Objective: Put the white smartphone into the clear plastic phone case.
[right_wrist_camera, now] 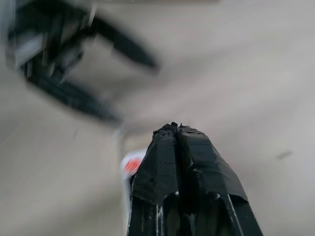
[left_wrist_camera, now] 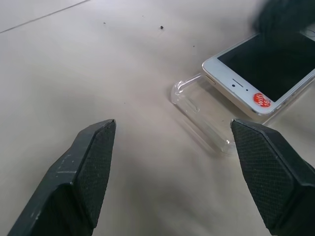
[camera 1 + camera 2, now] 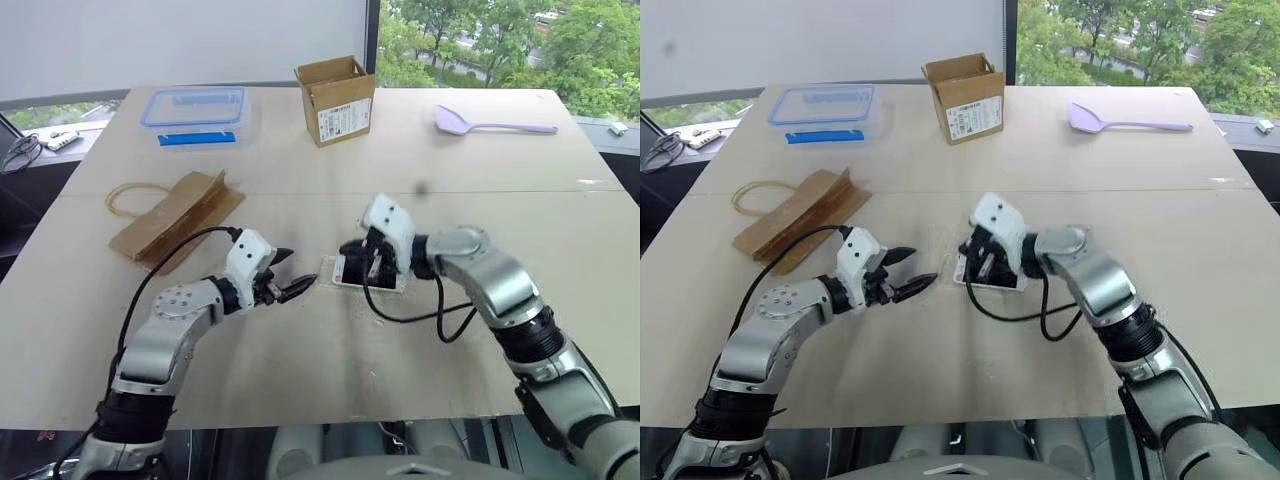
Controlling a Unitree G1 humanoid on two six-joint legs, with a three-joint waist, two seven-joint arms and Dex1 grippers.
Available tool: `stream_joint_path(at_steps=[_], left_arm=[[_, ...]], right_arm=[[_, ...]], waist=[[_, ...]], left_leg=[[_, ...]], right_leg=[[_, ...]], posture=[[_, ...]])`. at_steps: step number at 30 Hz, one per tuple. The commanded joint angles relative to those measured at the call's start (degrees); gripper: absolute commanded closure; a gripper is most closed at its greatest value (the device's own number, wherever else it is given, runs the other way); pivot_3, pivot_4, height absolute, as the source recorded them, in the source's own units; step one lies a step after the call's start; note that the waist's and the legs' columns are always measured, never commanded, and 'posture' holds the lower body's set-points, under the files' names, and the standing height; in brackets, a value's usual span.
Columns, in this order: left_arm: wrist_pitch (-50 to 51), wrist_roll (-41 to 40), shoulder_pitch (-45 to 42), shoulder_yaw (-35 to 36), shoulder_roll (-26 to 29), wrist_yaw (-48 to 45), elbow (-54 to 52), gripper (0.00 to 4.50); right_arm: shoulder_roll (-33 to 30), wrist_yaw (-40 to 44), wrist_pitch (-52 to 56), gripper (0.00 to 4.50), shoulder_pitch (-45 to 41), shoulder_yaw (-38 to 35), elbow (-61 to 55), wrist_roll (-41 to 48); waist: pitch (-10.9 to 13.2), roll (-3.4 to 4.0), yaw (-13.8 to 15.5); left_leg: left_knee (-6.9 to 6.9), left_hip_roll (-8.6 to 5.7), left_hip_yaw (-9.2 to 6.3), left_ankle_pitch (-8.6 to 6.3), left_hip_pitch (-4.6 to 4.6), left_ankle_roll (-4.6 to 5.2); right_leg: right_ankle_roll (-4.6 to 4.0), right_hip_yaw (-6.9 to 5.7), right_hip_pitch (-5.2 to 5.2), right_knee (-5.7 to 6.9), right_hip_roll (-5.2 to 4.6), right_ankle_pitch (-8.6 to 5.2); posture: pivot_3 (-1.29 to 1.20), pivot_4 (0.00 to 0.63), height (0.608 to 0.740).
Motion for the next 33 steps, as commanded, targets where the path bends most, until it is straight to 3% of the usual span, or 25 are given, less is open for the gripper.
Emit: stream_joint_path(at_steps=[1, 8, 16, 23, 33], left_arm=[[-2.0, 0.3, 0.2, -0.1, -0.4, -0.2, -0.2, 0.68], [-3.2, 0.5, 1.5, 0.2, -1.1, 0.3, -0.2, 0.68], [-4.4, 0.4, 3.7, 0.9, -1.3, 1.2, -0.5, 0.68], [-4.7, 0.3, 4.1, 0.9, -1.3, 1.1, -0.4, 0.68], [-4.6, 0.3, 3.2, 0.6, -1.0, 0.0, 0.5, 0.68]], right_arm=[[-1.1, -2.5, -2.3, 4.41, -1.8, 1.0, 3.3, -3.0], [-4.2, 1.6, -9.9, 4.41, -3.8, 8.5, 13.5, -8.4], [-5.6, 4.7, -9.8, 4.41, -3.2, 7.4, 9.3, -7.4], [-4.8, 4.8, -8.7, 4.41, -4.1, 1.3, 4.3, -3.0], [-6.2, 8.3, -6.9, 4.41, 1.1, 7.0, 2.1, -1.4]], waist=[[0.0, 0.00, 0.0], [0.0, 0.01, 0.0], [0.0, 0.01, 0.0], [0.0, 0.01, -0.1], [0.0, 0.00, 0.0]], left_leg=[[-0.01, 0.00, 0.01, 0.00, 0.00, 0.00], [-0.03, -0.02, 0.05, 0.00, -0.05, 0.00], [-0.11, 0.00, 0.04, 0.00, -0.06, 0.00], [-0.11, -0.01, 0.04, 0.00, -0.06, 0.00], [-0.18, -0.01, 0.04, 0.00, -0.03, 0.00]], right_leg=[[-0.01, 0.00, 0.00, 0.00, 0.00, -0.01], [-0.04, 0.04, -0.04, -0.05, -0.03, -0.02], [0.01, 0.04, -0.09, -0.04, 0.00, 0.01], [0.01, 0.03, -0.10, -0.04, 0.00, 0.00], [-0.02, 0.02, -0.10, -0.05, -0.02, -0.02]], posture=[[0.00, 0.150, 0.740], [0.00, 0.150, 0.740], [0.00, 0.150, 0.740], [0.00, 0.150, 0.740], [0.00, 0.150, 0.740]])
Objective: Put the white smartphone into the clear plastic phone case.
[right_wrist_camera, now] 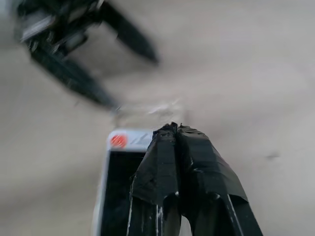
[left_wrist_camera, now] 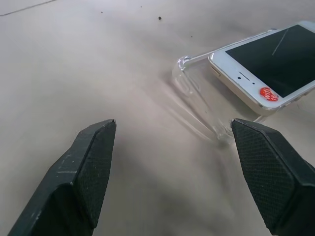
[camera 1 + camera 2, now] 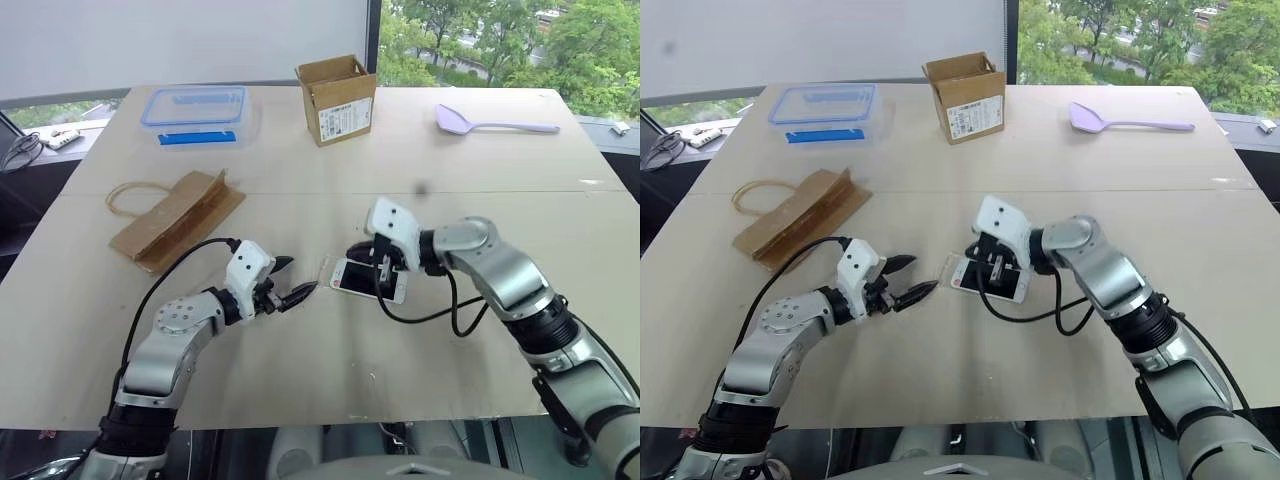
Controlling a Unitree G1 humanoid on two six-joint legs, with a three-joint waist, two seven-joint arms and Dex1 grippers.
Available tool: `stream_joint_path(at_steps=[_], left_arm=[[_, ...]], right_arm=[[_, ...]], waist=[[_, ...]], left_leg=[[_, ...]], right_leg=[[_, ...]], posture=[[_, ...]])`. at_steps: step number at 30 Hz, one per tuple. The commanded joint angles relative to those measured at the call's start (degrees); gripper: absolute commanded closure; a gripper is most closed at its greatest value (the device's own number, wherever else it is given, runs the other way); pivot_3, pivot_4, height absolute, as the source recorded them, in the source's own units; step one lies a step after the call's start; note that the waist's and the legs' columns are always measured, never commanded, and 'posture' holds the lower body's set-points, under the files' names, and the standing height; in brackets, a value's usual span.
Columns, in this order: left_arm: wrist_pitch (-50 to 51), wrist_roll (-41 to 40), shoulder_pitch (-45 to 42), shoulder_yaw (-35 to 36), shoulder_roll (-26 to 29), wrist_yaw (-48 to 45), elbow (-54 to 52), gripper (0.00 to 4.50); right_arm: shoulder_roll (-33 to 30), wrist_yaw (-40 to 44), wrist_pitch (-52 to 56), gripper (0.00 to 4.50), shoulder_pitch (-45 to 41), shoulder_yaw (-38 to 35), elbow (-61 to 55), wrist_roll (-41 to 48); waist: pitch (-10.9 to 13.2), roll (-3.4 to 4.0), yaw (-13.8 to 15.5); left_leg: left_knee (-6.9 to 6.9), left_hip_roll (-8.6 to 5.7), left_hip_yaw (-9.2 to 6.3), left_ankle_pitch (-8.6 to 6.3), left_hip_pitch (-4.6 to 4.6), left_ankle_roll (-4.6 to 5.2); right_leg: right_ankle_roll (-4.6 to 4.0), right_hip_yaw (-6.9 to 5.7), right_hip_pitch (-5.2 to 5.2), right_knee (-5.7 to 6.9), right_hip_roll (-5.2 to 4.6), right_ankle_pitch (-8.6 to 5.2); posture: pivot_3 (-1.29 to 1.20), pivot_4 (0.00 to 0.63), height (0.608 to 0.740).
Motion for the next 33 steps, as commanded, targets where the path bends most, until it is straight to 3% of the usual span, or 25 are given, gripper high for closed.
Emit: stream_joint_path(at_steps=[1, 18, 26, 33], left_arm=[[-0.2, -0.1, -0.3, 0.4, 0.6, -0.6, -0.1, 0.68], [1.2, -0.7, 1.8, 1.6, 1.2, -0.5, -2.4, 0.68], [1.7, -0.9, 2.5, 1.9, 1.4, -0.5, -3.0, 0.68], [1.6, -0.8, 1.4, 1.3, 1.3, -0.9, -2.1, 0.68]], right_arm=[[-0.3, 0.5, -1.0, 4.41, 0.5, 1.4, 0.2, -0.4], [0.9, 0.7, -14.5, 4.41, 1.0, 10.9, 14.5, -12.4], [4.3, 1.3, -7.9, 4.41, 2.1, -4.5, 2.7, 0.9], [-1.0, 5.7, -0.6, 4.41, 4.1, -4.1, -7.1, 7.1]], waist=[[0.0, 0.00, 0.0], [-0.2, -0.03, 0.0], [-0.1, 0.02, 0.0], [-0.1, 0.02, 0.0]], left_leg=[[0.00, 0.00, 0.00, 0.00, 0.00, 0.00], [0.00, 0.01, -0.01, 0.00, 0.17, 0.00], [0.00, 0.01, -0.01, 0.00, 0.09, 0.00], [-0.04, 0.01, -0.02, 0.00, 0.08, 0.00]], right_leg=[[0.00, 0.00, 0.00, 0.00, 0.00, 0.00], [-0.07, 0.00, 0.11, 0.02, 0.02, -0.05], [-0.02, 0.00, 0.08, 0.01, 0.00, -0.01], [-0.05, -0.01, 0.04, 0.00, 0.00, -0.03]], posture=[[0.00, 0.150, 0.740], [0.00, 0.150, 0.740], [0.00, 0.150, 0.740], [0.00, 0.150, 0.740]])
